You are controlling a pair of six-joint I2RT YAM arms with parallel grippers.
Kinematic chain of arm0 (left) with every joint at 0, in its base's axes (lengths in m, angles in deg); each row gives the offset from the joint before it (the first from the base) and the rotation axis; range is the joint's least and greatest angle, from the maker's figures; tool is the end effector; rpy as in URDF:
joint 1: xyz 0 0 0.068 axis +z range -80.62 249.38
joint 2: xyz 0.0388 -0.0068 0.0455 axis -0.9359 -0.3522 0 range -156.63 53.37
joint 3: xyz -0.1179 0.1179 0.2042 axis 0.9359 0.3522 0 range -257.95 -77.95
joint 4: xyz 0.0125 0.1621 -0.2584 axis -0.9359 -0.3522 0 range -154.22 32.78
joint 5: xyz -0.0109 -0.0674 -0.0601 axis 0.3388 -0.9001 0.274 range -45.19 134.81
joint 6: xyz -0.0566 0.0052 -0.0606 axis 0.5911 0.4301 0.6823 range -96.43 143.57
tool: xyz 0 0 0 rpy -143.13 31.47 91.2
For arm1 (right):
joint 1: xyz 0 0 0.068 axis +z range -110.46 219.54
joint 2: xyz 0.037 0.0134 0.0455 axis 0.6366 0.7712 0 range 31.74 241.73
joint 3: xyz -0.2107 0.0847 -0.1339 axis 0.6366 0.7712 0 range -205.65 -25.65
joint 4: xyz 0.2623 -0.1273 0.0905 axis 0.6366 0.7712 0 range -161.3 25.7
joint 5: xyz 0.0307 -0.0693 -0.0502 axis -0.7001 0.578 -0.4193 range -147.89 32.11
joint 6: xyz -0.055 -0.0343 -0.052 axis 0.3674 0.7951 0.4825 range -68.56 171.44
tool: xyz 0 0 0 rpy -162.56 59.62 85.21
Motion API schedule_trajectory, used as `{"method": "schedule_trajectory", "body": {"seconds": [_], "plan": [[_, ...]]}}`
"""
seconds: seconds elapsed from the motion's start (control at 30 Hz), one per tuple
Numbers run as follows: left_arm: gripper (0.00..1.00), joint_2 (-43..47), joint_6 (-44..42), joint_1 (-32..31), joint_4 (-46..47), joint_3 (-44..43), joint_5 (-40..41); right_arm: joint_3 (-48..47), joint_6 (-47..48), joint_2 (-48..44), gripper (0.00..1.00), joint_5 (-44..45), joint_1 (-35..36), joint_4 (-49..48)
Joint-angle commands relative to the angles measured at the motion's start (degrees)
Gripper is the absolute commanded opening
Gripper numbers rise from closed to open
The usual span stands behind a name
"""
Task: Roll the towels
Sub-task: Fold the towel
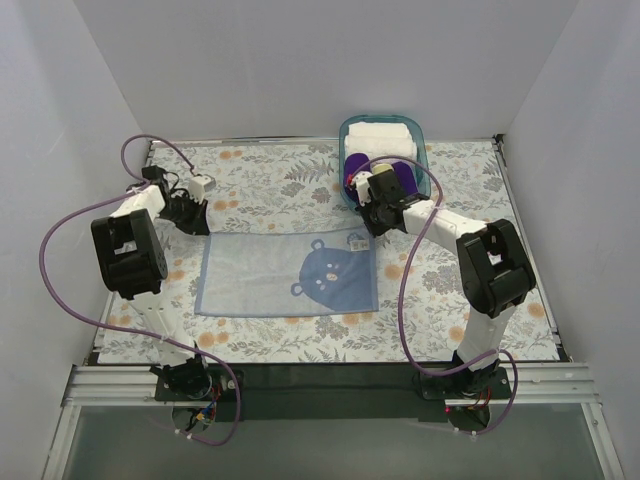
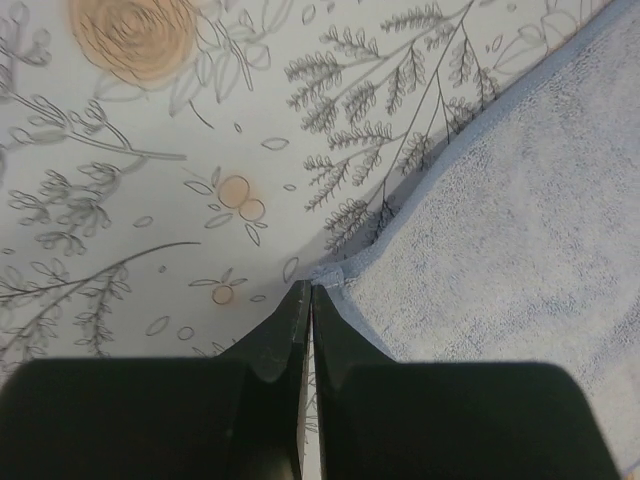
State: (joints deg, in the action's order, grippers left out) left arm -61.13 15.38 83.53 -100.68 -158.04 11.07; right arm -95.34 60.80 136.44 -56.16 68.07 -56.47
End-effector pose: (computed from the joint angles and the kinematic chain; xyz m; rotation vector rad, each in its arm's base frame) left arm 0.4249 0.0655 0.0986 -0.0543 2.7271 -0.7549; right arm 0.3982 0.2140 0.1296 -0.7806 2.3152 0.1123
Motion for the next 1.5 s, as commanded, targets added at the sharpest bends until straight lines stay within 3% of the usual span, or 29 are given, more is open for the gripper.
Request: {"method": "schedule_trajectory", "body": {"seconds": [0.0, 0.37, 0.57, 1.07, 1.47], "plan": [[0.00, 2.3, 0.9, 0.5, 0.4, -4.6, -4.1, -4.0, 2.1, -2.0, 0.01, 1.4, -1.0, -1.6], [0.00, 4.9, -1.3, 1.8, -0.9, -4.8, -7.8, -3.4, 3.1, -3.7, 0.01, -1.4, -1.6, -0.9], [0.00, 8.6, -5.3, 4.9, -7.1, -4.5, -8.6, -0.4, 4.7, -9.0, 0.01, -6.9, -2.1, 2.0], [0.00, 20.5, -29.6, 10.4, -24.0, 11.1, -5.6, 9.9, 9.0, -16.1, 0.01, -19.9, -2.1, 12.0], [0.00, 18.2, -27.9, 10.6, -17.4, 20.0, -0.5, 14.7, 9.0, -14.0, 0.01, -22.0, -0.8, 12.5]]}}
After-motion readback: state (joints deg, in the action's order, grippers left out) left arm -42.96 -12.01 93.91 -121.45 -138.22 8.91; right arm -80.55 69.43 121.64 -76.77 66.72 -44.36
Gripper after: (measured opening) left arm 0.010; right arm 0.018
